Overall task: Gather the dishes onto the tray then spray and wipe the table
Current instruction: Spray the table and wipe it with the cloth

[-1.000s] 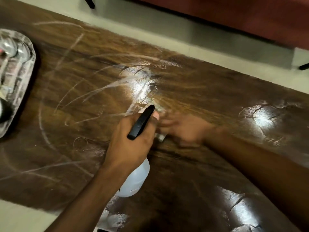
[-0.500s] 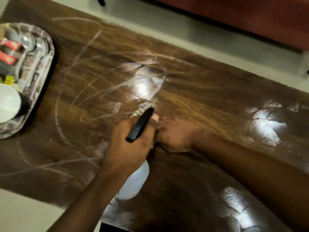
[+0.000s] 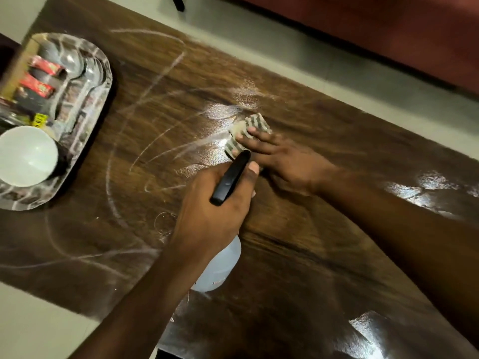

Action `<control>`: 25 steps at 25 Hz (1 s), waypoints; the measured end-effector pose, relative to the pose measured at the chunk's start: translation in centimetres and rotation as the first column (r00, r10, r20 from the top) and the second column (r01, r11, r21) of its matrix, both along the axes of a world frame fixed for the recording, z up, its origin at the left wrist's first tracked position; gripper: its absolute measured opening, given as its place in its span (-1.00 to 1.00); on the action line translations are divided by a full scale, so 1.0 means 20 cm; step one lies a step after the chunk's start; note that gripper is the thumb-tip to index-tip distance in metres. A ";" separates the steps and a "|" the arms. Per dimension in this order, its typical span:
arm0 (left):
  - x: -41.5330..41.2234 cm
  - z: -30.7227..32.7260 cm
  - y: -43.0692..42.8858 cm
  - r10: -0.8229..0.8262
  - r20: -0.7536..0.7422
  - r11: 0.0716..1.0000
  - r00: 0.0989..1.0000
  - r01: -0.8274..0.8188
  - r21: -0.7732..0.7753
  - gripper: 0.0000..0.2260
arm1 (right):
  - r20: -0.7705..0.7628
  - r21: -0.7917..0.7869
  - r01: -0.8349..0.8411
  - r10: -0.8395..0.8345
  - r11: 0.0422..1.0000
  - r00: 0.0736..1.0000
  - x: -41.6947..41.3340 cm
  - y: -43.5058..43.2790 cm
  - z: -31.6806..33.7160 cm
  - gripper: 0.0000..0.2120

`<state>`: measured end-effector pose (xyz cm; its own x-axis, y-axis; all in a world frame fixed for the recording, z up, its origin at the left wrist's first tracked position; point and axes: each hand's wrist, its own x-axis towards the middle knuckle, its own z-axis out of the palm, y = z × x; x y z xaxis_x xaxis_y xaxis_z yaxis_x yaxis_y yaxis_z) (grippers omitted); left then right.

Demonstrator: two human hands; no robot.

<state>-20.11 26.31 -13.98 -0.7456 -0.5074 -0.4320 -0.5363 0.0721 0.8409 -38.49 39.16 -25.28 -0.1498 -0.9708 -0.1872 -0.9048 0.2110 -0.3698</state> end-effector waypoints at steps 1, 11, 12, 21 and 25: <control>-0.01 0.00 -0.01 0.009 0.012 1.000 1.000 -0.009 0.005 -0.65 | -0.024 0.004 -0.058 0.058 0.998 0.998 -0.07 0.04 0.00 -0.31; 0.29 -0.06 -0.06 -0.088 0.016 0.996 0.996 0.088 0.010 -0.47 | 0.024 -0.076 0.410 -0.409 0.909 0.912 0.64 0.17 -0.03 -0.23; 0.34 -0.06 -0.06 -0.106 0.024 0.994 0.994 0.105 0.017 -0.53 | -0.005 -0.053 0.125 -0.126 0.991 0.992 0.75 0.19 -0.02 -0.20; 0.79 -0.04 -0.10 -0.223 0.101 0.971 0.970 0.212 0.107 -0.46 | 0.190 -0.014 0.917 -0.900 0.397 0.393 0.81 -0.03 0.00 -0.28; 0.94 -0.02 -0.15 -0.260 0.079 0.963 0.962 0.251 0.102 -0.59 | 0.127 0.004 0.260 -0.259 0.966 0.958 1.44 -0.01 -0.01 -0.47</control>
